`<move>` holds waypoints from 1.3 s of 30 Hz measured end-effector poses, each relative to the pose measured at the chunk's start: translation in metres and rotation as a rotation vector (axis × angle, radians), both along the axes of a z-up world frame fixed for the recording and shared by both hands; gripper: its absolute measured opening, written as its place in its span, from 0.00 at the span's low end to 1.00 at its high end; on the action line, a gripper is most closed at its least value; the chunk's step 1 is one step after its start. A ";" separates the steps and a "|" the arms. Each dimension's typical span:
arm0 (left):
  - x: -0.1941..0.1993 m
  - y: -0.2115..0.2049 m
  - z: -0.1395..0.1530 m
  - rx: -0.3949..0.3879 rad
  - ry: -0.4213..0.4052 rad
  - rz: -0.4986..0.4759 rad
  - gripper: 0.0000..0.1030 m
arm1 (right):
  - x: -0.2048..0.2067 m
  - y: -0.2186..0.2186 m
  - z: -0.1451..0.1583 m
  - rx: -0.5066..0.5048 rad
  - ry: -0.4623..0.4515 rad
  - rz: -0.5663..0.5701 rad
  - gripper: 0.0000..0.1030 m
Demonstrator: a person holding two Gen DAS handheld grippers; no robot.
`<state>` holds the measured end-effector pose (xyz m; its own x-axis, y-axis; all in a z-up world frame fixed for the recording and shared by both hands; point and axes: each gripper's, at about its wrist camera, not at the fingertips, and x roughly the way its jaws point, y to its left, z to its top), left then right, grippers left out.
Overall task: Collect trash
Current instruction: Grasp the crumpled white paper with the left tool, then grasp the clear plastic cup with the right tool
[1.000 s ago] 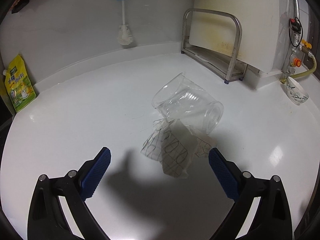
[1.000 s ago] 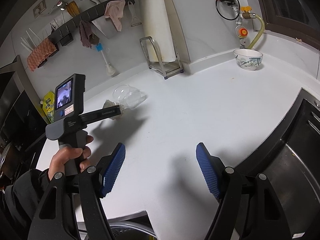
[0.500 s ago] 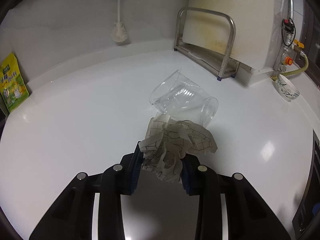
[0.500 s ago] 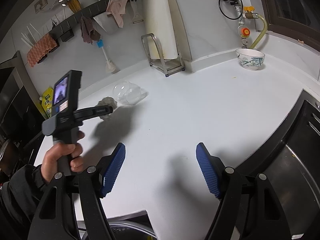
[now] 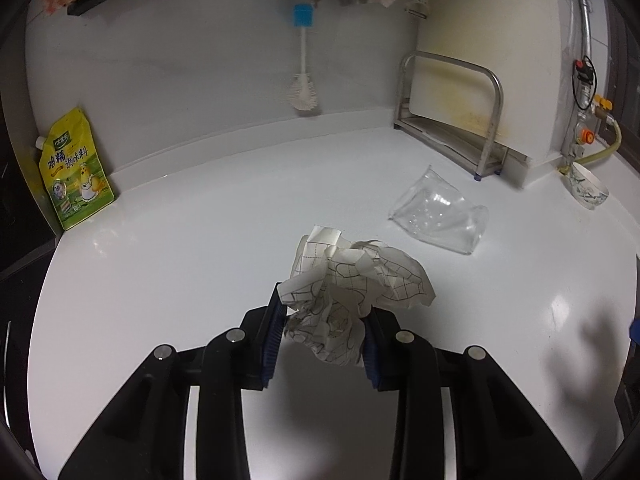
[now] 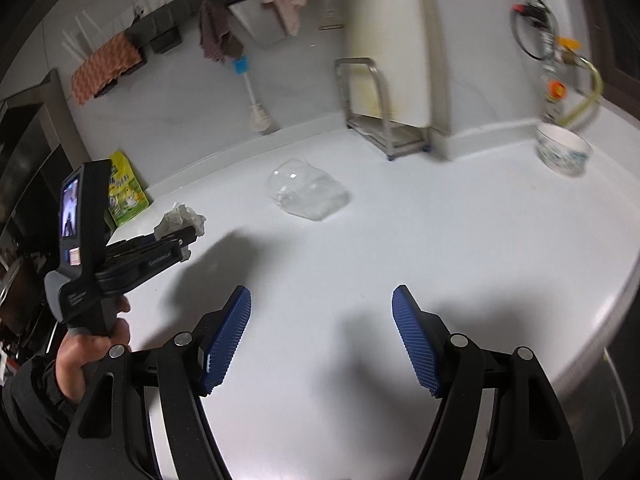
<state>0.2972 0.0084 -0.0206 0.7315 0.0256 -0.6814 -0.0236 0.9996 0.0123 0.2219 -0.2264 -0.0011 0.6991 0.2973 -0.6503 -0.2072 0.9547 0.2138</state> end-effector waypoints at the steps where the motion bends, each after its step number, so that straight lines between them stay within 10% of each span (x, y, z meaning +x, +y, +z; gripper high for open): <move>1: 0.001 0.003 0.000 -0.004 -0.002 0.004 0.33 | 0.008 0.005 0.000 -0.018 0.001 0.012 0.68; 27: 0.019 0.060 -0.008 -0.099 0.010 0.107 0.33 | 0.173 0.085 -0.028 -0.402 0.054 0.279 0.79; 39: 0.023 0.066 -0.016 -0.142 0.049 0.109 0.33 | 0.214 0.105 -0.059 -0.425 0.176 0.361 0.79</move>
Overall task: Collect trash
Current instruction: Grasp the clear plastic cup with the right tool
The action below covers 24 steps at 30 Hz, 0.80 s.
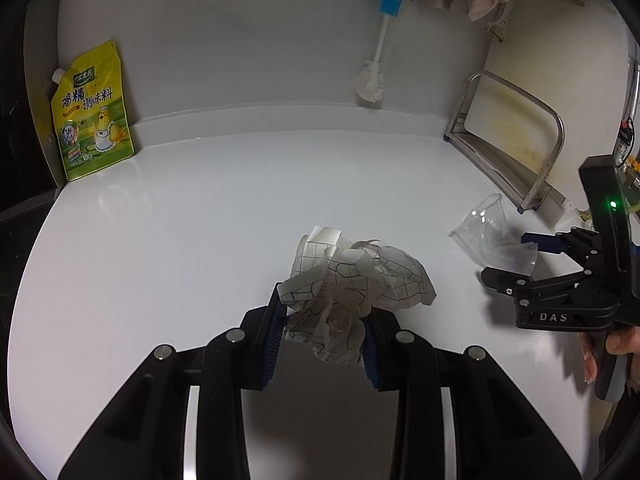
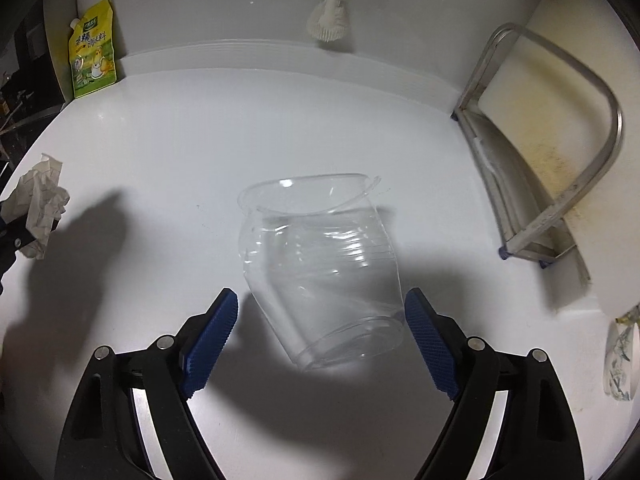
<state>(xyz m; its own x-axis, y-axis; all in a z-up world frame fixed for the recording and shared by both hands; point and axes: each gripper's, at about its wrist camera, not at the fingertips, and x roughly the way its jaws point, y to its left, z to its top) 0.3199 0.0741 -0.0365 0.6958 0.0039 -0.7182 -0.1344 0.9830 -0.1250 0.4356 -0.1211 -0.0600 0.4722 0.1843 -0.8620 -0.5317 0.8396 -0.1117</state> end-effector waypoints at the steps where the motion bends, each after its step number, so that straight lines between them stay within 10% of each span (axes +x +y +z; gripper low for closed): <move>1: 0.000 0.000 0.000 0.000 0.001 -0.001 0.33 | 0.004 0.001 -0.003 0.012 0.016 -0.001 0.79; 24: 0.000 0.003 -0.001 -0.024 0.006 0.005 0.33 | 0.011 0.007 -0.001 0.144 0.012 -0.068 0.74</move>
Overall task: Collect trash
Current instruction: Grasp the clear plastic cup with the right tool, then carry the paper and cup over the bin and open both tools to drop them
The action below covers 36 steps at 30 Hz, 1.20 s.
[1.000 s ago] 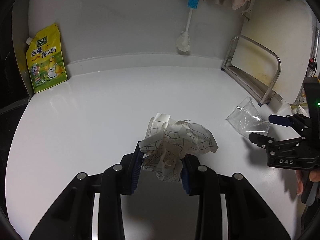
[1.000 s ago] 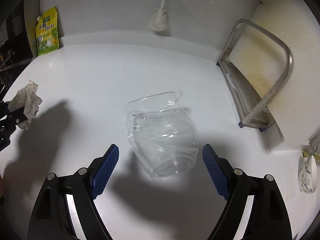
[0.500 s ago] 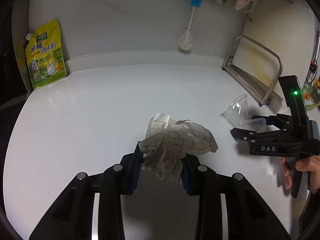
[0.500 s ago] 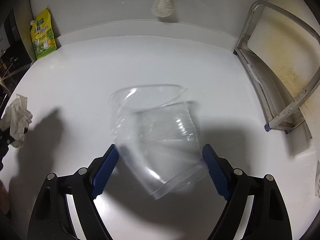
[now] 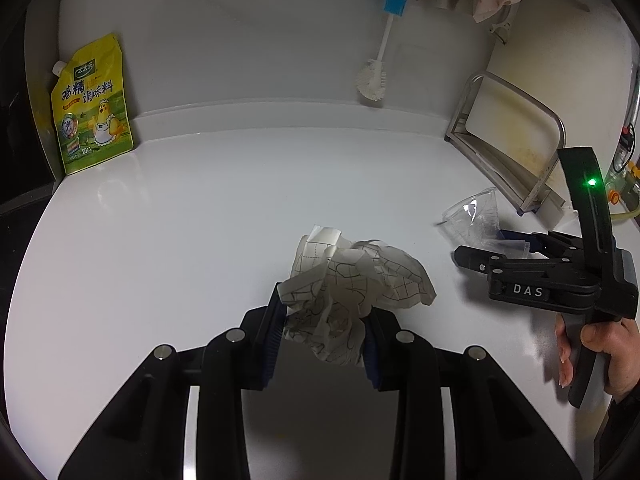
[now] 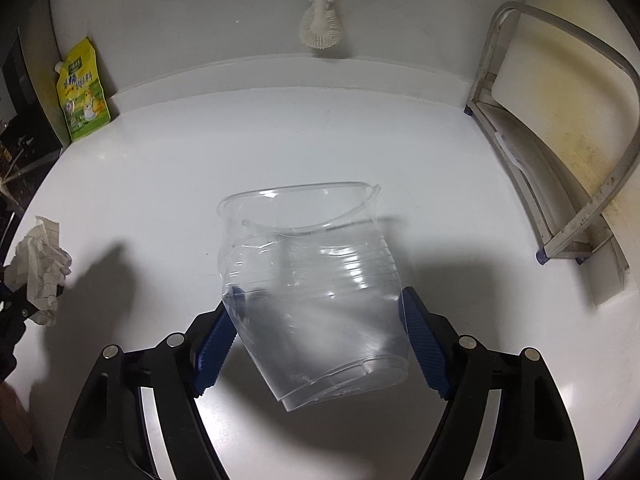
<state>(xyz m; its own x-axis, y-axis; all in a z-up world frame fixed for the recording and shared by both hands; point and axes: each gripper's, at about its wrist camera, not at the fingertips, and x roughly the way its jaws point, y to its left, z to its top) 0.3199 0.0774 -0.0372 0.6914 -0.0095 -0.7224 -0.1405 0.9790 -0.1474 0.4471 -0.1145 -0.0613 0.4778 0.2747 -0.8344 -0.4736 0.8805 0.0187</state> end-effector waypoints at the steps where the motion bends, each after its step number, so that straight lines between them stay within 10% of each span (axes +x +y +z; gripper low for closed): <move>1: 0.000 -0.001 0.000 0.004 -0.002 0.000 0.33 | -0.003 -0.002 0.002 0.013 -0.007 -0.006 0.74; 36: -0.064 -0.020 0.011 0.029 -0.084 -0.075 0.33 | -0.253 -0.104 0.074 0.133 -0.107 -0.324 0.74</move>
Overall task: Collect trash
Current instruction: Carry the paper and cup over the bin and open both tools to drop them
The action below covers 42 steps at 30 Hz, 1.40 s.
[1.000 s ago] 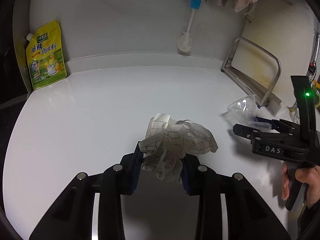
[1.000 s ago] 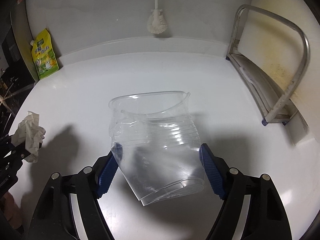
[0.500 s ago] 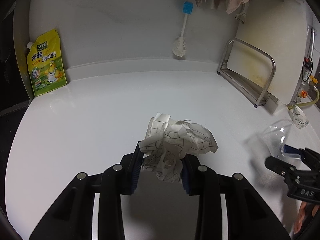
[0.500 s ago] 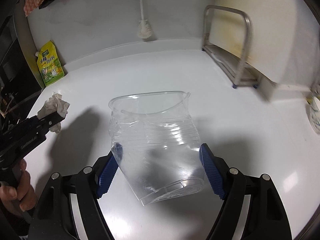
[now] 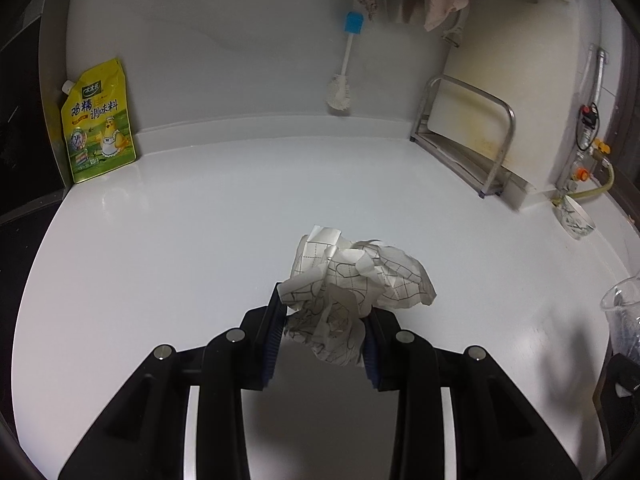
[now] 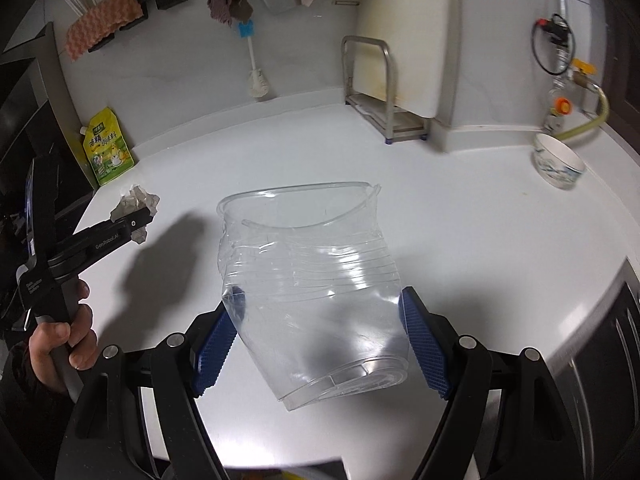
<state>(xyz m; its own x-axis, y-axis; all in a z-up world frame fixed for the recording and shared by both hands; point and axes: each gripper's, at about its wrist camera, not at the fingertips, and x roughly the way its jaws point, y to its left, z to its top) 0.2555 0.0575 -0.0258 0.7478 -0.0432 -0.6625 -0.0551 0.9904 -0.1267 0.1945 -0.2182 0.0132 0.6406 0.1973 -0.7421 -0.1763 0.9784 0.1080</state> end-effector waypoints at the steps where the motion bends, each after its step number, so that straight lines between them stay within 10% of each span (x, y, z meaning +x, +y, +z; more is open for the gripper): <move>1: -0.006 -0.002 0.000 0.009 -0.006 -0.007 0.33 | -0.011 -0.003 0.002 0.008 -0.006 -0.012 0.74; 31: -0.248 -0.086 0.017 0.019 0.047 -0.328 0.33 | -0.296 -0.026 -0.021 0.147 -0.102 -0.269 0.74; 42: -0.282 -0.110 -0.009 0.114 0.069 -0.387 0.33 | -0.327 -0.026 -0.056 0.151 -0.102 -0.329 0.74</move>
<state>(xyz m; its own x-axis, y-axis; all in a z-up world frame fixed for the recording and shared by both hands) -0.0267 -0.0528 -0.0345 0.6446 -0.2357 -0.7272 0.3199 0.9472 -0.0235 -0.1324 -0.2443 -0.0433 0.7569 0.0709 -0.6497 0.1274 0.9590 0.2530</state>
